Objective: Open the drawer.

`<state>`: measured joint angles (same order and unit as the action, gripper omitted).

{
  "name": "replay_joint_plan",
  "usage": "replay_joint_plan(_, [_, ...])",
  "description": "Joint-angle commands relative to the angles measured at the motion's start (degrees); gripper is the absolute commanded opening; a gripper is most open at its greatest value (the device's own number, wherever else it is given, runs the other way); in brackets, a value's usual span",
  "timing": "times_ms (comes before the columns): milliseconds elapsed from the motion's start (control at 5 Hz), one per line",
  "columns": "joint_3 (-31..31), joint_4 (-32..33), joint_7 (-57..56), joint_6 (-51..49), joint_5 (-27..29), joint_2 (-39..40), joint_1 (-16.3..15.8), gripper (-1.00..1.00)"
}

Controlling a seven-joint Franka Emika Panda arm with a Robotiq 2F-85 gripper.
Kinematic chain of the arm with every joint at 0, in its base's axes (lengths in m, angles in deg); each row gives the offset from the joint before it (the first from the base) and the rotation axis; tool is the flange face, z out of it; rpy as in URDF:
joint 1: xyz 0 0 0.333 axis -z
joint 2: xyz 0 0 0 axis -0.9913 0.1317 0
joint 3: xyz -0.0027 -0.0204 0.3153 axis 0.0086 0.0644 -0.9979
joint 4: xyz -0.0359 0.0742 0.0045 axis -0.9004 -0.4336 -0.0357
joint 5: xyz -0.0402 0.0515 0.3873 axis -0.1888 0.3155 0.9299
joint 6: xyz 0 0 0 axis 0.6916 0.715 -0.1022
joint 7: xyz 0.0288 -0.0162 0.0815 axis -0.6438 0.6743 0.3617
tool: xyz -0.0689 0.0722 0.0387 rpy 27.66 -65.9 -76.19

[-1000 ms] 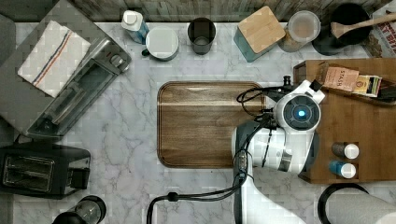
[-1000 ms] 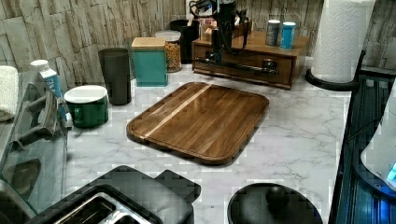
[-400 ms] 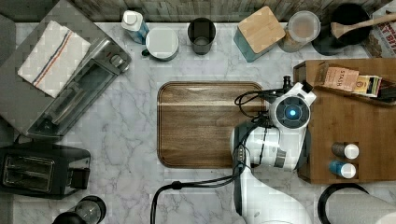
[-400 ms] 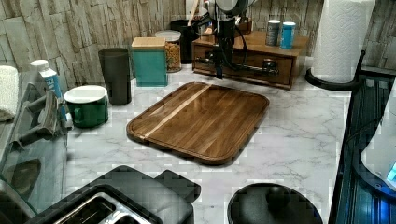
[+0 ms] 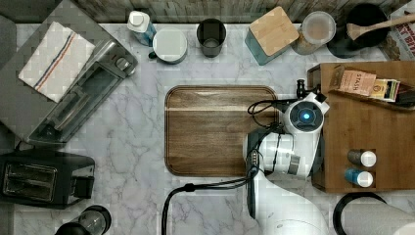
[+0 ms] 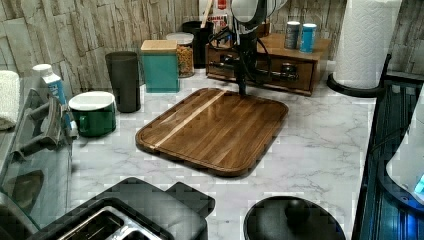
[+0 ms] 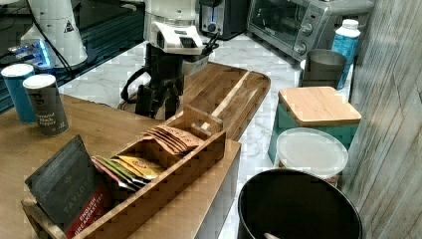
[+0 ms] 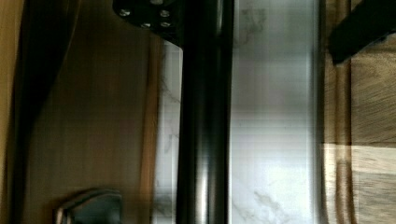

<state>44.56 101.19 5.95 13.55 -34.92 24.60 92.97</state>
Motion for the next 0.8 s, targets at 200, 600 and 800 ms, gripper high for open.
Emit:
replay_joint_plan(200, [-4.2,3.0,0.0,-2.1,7.8,-8.1,-1.0,1.00])
replay_joint_plan(600, [-10.6,6.6,-7.1,-2.5,8.8,-9.3,-2.1,1.00])
replay_joint_plan(800, [-14.4,8.1,-4.8,-2.2,9.8,-9.5,-3.8,1.00])
